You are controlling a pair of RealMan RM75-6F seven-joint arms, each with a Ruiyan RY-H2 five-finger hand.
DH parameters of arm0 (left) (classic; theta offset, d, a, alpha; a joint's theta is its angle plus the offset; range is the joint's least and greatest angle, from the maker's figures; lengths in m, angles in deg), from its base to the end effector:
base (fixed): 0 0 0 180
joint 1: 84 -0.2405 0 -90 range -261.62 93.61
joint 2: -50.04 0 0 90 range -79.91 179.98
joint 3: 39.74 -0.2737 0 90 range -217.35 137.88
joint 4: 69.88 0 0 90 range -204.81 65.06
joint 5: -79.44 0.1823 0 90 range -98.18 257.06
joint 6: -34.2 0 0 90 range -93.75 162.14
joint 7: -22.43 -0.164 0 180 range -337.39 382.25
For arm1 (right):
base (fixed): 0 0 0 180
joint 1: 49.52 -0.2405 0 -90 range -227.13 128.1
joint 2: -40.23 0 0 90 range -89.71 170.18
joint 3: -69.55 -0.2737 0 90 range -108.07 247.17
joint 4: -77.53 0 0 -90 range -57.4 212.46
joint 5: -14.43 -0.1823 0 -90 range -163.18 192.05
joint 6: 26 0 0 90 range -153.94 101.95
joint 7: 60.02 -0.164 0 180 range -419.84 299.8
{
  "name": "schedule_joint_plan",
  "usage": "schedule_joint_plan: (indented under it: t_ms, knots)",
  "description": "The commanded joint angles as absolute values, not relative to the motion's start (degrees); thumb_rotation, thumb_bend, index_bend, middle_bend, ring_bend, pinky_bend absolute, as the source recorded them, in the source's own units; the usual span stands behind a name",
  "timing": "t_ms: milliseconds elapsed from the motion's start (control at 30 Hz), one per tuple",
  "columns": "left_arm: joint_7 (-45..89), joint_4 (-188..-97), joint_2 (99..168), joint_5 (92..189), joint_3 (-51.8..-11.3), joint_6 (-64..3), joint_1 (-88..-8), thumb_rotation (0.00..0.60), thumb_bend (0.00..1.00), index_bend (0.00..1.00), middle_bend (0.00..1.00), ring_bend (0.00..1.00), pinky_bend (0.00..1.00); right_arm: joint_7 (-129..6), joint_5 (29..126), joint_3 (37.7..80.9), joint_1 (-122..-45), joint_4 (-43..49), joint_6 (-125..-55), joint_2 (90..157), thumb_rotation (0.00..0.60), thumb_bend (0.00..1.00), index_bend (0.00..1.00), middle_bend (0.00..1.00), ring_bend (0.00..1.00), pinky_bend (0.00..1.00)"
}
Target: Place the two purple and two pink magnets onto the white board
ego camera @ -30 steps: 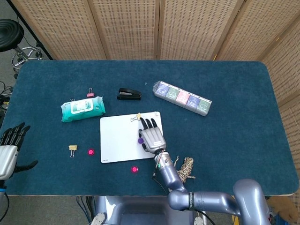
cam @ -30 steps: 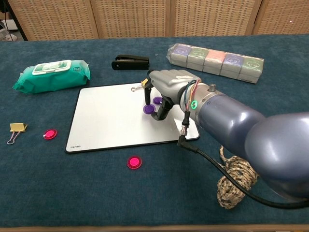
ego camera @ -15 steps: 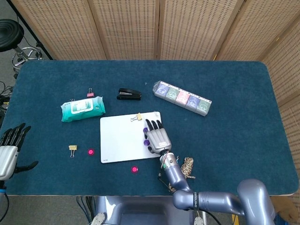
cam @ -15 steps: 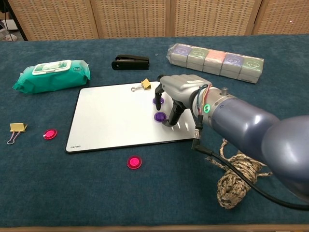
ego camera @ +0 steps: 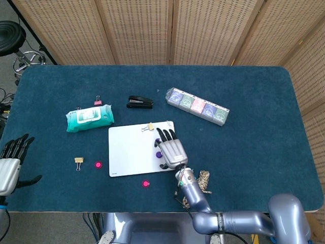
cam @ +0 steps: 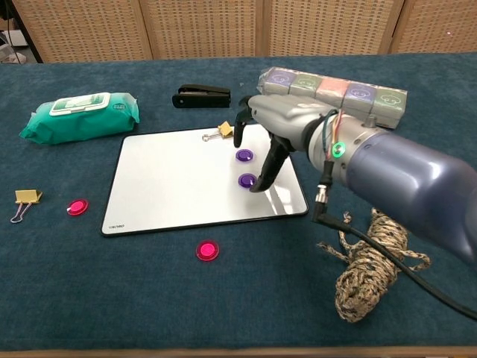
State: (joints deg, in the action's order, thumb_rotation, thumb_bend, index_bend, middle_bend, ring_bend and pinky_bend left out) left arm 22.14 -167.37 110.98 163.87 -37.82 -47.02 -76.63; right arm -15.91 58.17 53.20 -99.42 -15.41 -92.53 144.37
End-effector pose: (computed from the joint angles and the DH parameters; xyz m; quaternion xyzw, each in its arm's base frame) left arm -0.3031 0.2088 0.1912 -0.6070 -0.4128 -0.3810 0.5621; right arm -0.0665 -0.3444 -0.0567 0.7233 -0.4118 0.3699 0.4130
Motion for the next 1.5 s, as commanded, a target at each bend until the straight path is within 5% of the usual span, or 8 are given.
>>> schedule_joint_plan:
  t_ms: [33, 133, 200, 433, 767, 1100, 1367, 1500]
  knots:
    - [22.07, -167.43, 110.98, 164.0, -37.88, -47.07, -76.64, 0.6, 0.0, 0.0, 0.0, 0.0, 0.0, -16.29, 61.59, 54.15, -96.77, -22.13, -95.75, 137.72, 0.6, 0.1, 0.3, 0.0, 0.0, 0.0]
    - [22.03, -167.52, 111.0, 164.24, -38.01, -47.15, -76.69, 0.6, 0.0, 0.0, 0.0, 0.0, 0.0, -17.86, 64.59, 55.14, -94.44, -25.03, -97.75, 132.97, 0.6, 0.09, 0.28, 0.01, 0.0, 0.0]
    - [21.99, -167.55, 111.02, 164.35, -38.07, -47.16, -76.71, 0.6, 0.0, 0.0, 0.0, 0.0, 0.0, -19.27, 66.18, 55.64, -93.18, -26.01, -98.53, 130.87, 0.6, 0.09, 0.3, 0.14, 0.04, 0.0]
    - [21.13, -167.72, 111.37, 165.44, -38.77, -46.82, -76.59, 0.6, 0.0, 0.0, 0.0, 0.0, 0.0, -29.6, 76.03, 59.33, -85.64, -27.87, -102.52, 120.5, 0.6, 0.09, 0.44, 0.61, 0.44, 0.0]
    - [20.11, -168.49, 111.87, 167.27, -40.11, -46.05, -76.39, 0.6, 0.0, 0.0, 0.0, 0.0, 0.0, -45.05, 86.94, 65.46, -73.94, -24.26, -109.94, 111.05, 0.6, 0.09, 0.56, 0.72, 0.53, 0.0]
    - [18.38, -170.52, 112.48, 170.98, -41.64, -46.19, -76.14, 0.6, 0.0, 0.0, 0.0, 0.0, 0.0, -59.87, 92.71, 67.36, -62.78, -19.42, -120.41, 108.13, 0.6, 0.09, 0.52, 0.6, 0.41, 0.0]
    - [15.69, -171.47, 112.92, 174.11, -43.09, -42.92, -74.16, 0.6, 0.0, 0.0, 0.0, 0.0, 0.0, -65.23, 97.22, 68.12, -57.96, -18.43, -125.32, 106.78, 0.6, 0.09, 0.33, 0.16, 0.03, 0.0]
    - [12.99, -173.08, 112.91, 176.6, -43.96, -38.0, -71.06, 0.6, 0.0, 0.0, 0.0, 0.0, 0.0, -67.28, 100.43, 69.01, -55.68, -18.79, -127.47, 104.72, 0.6, 0.08, 0.25, 0.04, 0.0, 0.0]
